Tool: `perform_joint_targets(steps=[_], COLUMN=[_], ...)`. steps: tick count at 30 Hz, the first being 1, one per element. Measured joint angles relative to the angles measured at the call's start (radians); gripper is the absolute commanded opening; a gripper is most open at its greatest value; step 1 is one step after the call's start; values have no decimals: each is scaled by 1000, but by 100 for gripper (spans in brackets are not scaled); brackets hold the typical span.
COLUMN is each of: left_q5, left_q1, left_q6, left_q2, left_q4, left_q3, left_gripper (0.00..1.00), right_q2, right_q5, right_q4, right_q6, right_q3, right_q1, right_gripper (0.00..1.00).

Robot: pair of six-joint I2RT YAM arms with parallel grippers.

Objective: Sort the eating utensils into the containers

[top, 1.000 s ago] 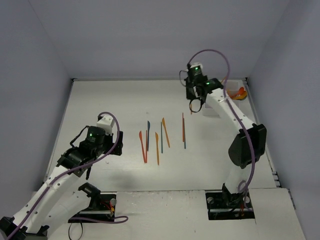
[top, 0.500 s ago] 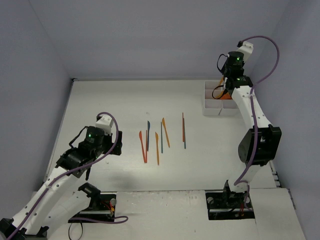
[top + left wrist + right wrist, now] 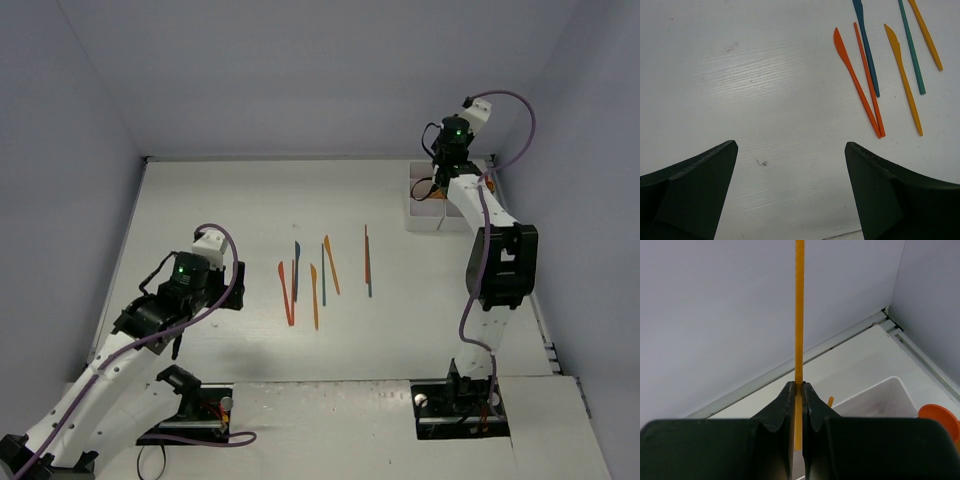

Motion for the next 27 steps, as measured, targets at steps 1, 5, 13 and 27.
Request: perform_joint_targets(steps=[1,5,13,27], left_q5=[0,0,1,1], left_q1=[0,0,0,0], left_q6=[0,0,0,0], left_q2=[0,3,16,-14], left_q4=[0,0,0,0], left_q3=[0,0,0,0], left_gripper=[87,87,87,87], right_q2=[9,47,91,-64], right_q5=[-1,-4,-8,-8], right_q4=[12,50,87,32], right_q6=[2,11,15,-54], right_q3=[-5,-24,-86,-193], right_q1=[1,4,41,116], right_gripper=[0,0,23,46])
